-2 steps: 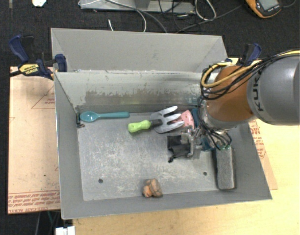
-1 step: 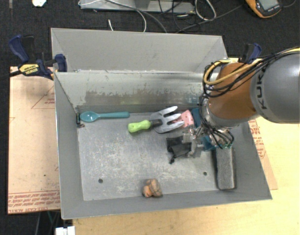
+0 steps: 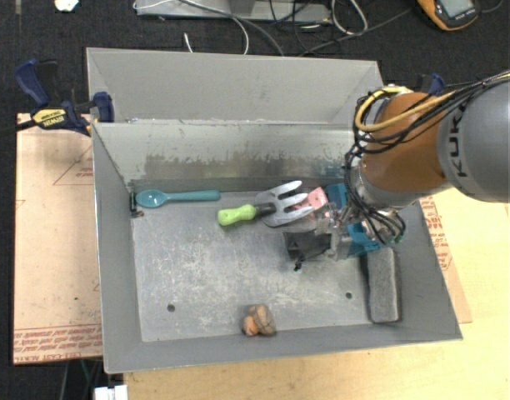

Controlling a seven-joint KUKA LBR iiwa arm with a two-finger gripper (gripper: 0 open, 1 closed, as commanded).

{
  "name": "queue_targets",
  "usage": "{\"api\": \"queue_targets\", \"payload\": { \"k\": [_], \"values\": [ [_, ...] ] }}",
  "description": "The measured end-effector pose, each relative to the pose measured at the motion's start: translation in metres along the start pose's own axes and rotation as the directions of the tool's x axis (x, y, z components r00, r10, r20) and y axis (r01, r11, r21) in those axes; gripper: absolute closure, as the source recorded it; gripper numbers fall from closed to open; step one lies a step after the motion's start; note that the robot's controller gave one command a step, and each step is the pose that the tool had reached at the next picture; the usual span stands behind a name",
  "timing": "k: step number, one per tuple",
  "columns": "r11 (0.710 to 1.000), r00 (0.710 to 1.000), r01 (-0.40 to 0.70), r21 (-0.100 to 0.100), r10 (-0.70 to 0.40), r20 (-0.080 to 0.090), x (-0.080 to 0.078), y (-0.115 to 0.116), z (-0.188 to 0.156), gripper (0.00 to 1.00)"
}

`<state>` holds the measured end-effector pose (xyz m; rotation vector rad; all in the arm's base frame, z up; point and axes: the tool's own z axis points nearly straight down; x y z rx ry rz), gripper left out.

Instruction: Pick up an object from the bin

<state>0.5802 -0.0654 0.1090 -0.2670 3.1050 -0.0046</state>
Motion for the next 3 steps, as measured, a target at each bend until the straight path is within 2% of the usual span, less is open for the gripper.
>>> {"api": "queue_targets", "payload": {
  "k": [1, 2, 3],
  "values": [
    [1.0, 1.0, 0.0, 0.0, 0.0, 0.002, -0.001, 0.0, -0.024, 1.0],
    [1.0, 1.0, 0.0, -0.002, 0.0, -0.004, -0.001, 0.0, -0.06, 1.0],
    [1.0, 1.0, 0.0, 0.001, 0.0, 0.005, -0.004, 0.0, -0.093, 1.0]
  ]
}}
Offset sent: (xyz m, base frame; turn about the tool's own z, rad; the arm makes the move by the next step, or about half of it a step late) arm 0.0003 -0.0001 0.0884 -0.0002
